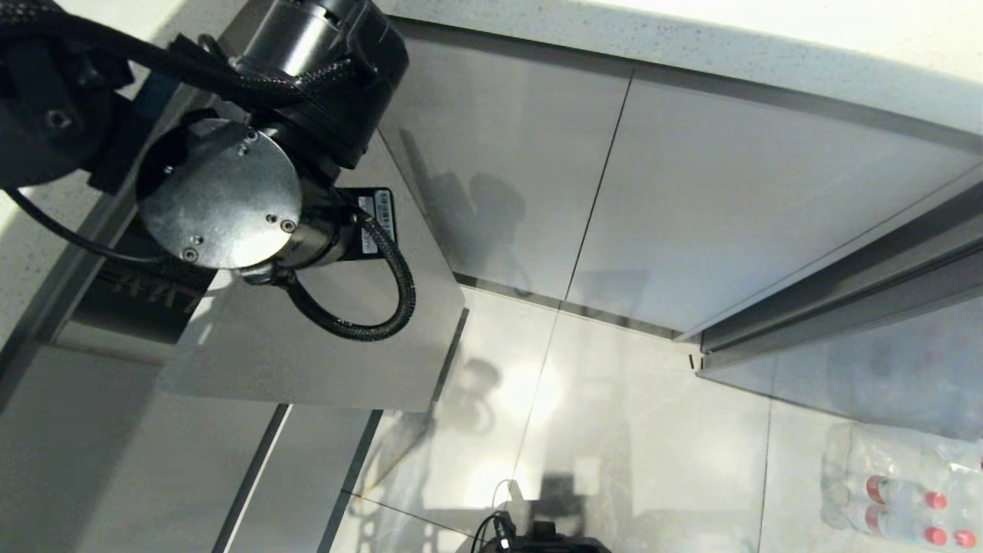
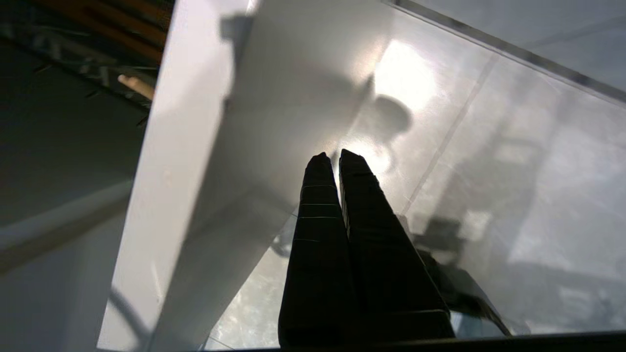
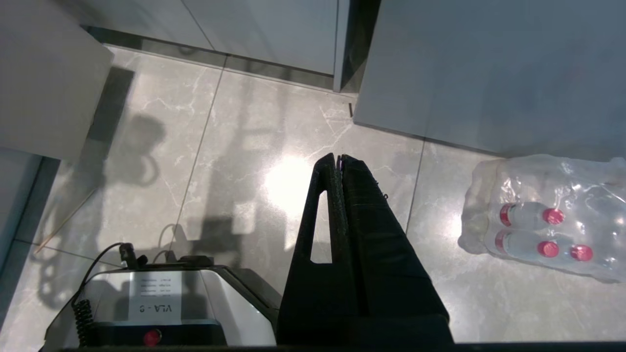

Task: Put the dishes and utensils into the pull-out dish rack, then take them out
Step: Close the cupboard

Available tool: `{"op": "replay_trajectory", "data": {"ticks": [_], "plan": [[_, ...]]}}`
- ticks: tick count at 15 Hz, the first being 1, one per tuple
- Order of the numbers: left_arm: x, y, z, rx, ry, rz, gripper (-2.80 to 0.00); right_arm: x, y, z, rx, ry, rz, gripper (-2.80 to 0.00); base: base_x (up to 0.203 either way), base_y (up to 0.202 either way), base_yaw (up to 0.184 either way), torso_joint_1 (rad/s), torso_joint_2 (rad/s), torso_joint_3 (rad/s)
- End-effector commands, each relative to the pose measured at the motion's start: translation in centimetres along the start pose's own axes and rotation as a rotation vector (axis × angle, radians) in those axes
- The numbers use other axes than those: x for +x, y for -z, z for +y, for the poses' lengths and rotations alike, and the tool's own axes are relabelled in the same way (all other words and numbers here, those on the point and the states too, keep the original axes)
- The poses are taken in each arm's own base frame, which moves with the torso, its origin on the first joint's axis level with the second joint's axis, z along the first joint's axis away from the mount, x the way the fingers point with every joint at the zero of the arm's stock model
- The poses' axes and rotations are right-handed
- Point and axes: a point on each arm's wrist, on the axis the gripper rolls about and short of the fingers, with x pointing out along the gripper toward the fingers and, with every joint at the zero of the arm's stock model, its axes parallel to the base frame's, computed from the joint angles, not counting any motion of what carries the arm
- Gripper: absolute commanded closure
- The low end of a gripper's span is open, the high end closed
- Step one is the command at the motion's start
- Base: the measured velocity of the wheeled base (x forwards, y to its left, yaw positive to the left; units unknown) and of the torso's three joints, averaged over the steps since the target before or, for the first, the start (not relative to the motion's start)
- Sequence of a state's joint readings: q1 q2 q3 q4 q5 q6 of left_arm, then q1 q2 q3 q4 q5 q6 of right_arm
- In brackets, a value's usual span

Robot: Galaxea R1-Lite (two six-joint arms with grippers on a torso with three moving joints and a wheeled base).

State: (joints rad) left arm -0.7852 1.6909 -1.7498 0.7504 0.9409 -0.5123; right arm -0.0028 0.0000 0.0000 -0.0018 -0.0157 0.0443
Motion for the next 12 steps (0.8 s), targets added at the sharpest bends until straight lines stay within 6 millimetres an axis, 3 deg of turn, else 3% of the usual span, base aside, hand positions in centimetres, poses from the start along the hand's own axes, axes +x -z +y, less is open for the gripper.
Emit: {"op": "replay_trajectory", "data": {"ticks": [1, 3, 12], "plan": [[0.7, -0.8, 1.1, -0.035, -0.048, -0.008, 0.0, 0.0, 0.0, 0.0, 0.0, 0.0, -0.001, 0.0, 0.0, 0.0, 0.0, 0.0, 0.0, 0.0], [0.9, -1.6, 2.3, -0.071, -0.089, -0.029, 0.0, 0.0, 0.0, 0.0, 0.0, 0.0, 0.0, 0.0, 0.0, 0.0, 0.0, 0.0, 0.0, 0.0], [1.3, -1.8, 2.9, -0.079, -0.117, -0.031, 0.0, 0.0, 0.0, 0.0, 0.0, 0.001, -0.001, 0.0, 0.0, 0.0, 0.0, 0.0, 0.0, 0.0]]}}
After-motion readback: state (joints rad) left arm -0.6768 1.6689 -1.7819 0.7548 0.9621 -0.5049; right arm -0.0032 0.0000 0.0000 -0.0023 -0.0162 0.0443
